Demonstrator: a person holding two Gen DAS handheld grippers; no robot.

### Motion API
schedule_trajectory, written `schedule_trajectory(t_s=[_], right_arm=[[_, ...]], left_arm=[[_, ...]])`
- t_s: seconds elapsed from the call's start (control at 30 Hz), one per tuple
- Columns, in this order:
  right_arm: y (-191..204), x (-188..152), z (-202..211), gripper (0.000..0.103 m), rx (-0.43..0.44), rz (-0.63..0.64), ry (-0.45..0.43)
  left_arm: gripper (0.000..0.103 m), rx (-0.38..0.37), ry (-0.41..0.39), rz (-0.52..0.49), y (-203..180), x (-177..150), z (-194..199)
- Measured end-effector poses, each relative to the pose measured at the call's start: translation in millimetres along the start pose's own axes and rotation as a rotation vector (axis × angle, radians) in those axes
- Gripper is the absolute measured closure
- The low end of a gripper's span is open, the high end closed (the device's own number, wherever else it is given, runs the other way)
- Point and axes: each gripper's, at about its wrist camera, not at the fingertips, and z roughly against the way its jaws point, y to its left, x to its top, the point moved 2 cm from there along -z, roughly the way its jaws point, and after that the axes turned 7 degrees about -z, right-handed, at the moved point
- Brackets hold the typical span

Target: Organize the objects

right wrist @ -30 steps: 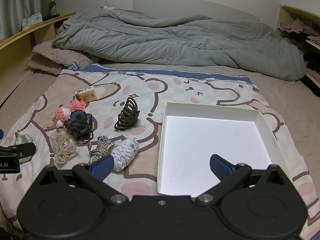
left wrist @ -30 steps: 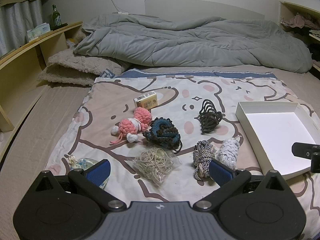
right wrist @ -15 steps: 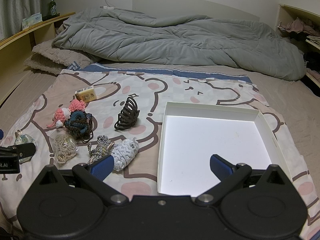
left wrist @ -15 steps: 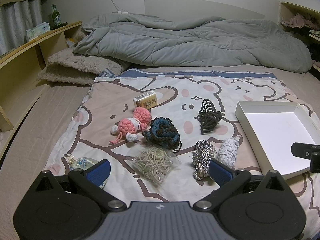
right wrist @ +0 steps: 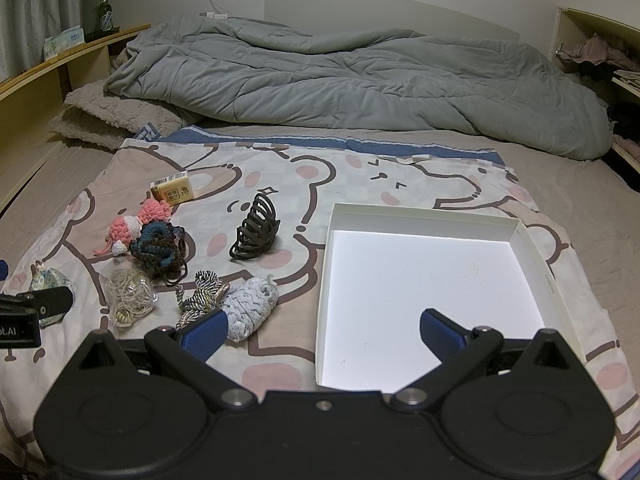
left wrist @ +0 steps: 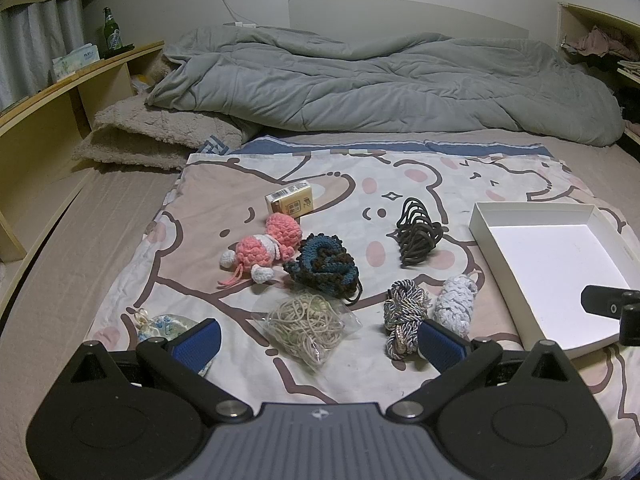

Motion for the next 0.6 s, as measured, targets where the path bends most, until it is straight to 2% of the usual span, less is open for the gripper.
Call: schedule_trajectory(t_s=[0.6], right_arm=[[-0.3, 2.2, 1.2, 0.0, 0.0, -0.001, 0.001]], left_arm=[[0.0, 0.002, 0.002, 0.004, 0.0, 0.0, 0.1]])
